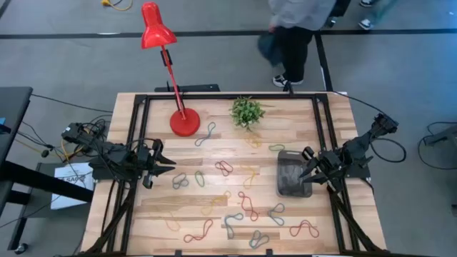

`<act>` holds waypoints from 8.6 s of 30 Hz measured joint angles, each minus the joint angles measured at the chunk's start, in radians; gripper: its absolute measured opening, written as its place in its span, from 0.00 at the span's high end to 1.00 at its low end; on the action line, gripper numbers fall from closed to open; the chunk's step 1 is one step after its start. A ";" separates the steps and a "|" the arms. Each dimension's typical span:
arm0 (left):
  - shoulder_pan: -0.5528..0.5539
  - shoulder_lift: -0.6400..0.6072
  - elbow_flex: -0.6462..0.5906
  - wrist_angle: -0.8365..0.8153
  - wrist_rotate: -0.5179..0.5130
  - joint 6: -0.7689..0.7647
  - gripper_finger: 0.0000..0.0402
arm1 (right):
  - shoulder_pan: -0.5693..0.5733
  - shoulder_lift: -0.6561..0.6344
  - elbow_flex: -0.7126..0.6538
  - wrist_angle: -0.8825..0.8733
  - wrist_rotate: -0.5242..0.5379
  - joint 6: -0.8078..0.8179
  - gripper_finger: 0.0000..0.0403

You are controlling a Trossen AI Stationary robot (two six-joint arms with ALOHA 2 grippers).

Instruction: Pick and place items into bin

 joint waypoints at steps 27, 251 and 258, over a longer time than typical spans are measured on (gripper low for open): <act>0.000 0.000 0.000 0.000 0.000 0.000 0.83 | 0.000 0.000 0.000 0.000 0.000 0.000 0.82; 0.112 1.114 1.136 -0.636 -0.584 0.098 0.83 | -0.329 1.417 1.276 -0.490 0.486 -0.182 0.82; 0.119 1.114 1.136 -0.636 -0.612 0.098 0.83 | -0.330 1.417 1.276 -0.491 0.503 -0.217 0.84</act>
